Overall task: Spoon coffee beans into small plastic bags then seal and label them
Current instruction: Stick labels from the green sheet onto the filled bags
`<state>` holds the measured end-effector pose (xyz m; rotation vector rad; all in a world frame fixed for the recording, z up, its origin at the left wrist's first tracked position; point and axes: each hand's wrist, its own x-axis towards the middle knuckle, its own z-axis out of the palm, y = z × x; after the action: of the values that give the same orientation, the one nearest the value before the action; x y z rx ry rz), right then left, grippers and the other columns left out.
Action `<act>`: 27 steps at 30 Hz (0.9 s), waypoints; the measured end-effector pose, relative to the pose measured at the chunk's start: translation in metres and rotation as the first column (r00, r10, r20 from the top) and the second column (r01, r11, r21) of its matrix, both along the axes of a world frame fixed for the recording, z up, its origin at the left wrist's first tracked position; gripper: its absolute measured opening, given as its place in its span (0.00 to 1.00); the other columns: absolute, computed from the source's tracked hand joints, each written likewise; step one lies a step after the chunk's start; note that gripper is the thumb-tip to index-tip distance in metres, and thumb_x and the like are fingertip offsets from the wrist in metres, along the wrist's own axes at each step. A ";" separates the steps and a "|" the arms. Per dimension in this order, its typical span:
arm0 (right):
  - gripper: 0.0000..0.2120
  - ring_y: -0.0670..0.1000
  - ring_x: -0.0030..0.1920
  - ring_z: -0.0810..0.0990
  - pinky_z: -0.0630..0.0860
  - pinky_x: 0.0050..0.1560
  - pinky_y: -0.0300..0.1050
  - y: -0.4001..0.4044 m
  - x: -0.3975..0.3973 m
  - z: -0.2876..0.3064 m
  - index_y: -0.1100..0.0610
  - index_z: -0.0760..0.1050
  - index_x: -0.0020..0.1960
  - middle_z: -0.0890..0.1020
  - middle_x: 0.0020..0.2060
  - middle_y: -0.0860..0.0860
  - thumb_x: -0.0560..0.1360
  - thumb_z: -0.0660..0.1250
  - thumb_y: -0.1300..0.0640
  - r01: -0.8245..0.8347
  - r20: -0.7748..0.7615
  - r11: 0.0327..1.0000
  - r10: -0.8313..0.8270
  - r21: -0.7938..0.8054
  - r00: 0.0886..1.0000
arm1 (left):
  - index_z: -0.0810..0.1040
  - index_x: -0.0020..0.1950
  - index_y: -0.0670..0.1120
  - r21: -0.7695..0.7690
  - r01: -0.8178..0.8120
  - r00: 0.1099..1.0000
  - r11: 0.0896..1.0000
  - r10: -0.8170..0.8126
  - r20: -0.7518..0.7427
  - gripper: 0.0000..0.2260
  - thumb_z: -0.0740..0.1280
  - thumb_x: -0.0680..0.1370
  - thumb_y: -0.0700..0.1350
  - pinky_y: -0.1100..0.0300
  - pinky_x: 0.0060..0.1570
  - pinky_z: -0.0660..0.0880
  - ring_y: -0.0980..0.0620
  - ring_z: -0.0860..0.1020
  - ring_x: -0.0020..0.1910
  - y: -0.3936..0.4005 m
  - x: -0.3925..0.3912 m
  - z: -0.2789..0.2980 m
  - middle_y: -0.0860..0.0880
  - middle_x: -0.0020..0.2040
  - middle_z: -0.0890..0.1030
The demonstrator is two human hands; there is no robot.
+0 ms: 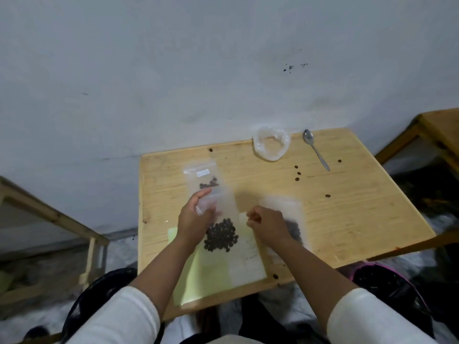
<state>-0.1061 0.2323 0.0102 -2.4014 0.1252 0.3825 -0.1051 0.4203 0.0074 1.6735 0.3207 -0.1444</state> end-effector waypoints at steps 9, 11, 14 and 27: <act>0.06 0.52 0.46 0.79 0.74 0.47 0.42 -0.001 -0.019 -0.020 0.61 0.78 0.49 0.82 0.46 0.56 0.72 0.68 0.63 -0.144 -0.050 0.973 0.137 -0.183 0.989 | 0.75 0.61 0.56 0.040 -0.058 0.998 0.998 0.057 0.018 0.16 0.69 0.75 0.41 0.64 0.50 0.72 0.54 0.74 0.57 0.021 -0.020 -0.009 0.54 0.60 0.75; 0.06 0.51 0.44 0.78 0.74 0.45 0.42 0.000 -0.020 -0.022 0.61 0.78 0.48 0.82 0.46 0.56 0.73 0.66 0.64 -0.153 -0.042 0.970 0.148 -0.190 0.988 | 0.75 0.62 0.54 0.051 -0.053 0.999 0.997 0.052 0.016 0.17 0.68 0.75 0.41 0.73 0.45 0.69 0.56 0.72 0.57 0.022 -0.023 -0.008 0.55 0.61 0.74; 0.05 0.49 0.43 0.76 0.71 0.42 0.39 0.002 -0.016 -0.016 0.60 0.78 0.48 0.82 0.45 0.55 0.74 0.65 0.63 -0.102 0.016 0.982 0.105 -0.157 0.994 | 0.75 0.62 0.54 0.049 -0.034 0.999 0.998 0.033 0.022 0.17 0.69 0.75 0.41 0.77 0.41 0.68 0.59 0.74 0.53 0.025 -0.024 -0.006 0.55 0.60 0.74; 0.01 0.39 0.30 0.70 0.67 0.34 0.24 0.064 0.018 0.049 0.60 0.78 0.41 0.74 0.29 0.45 0.69 0.70 0.64 -0.168 0.381 0.981 0.121 0.094 0.917 | 0.74 0.60 0.64 0.017 0.067 0.996 0.998 -0.068 0.064 0.22 0.70 0.71 0.44 0.47 0.61 0.74 0.51 0.75 0.61 0.028 -0.015 0.013 0.57 0.63 0.74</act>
<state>-0.0885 0.2968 0.0588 -2.3188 -0.2442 -0.0085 -0.1197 0.4481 0.0209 1.7007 0.2172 -0.1381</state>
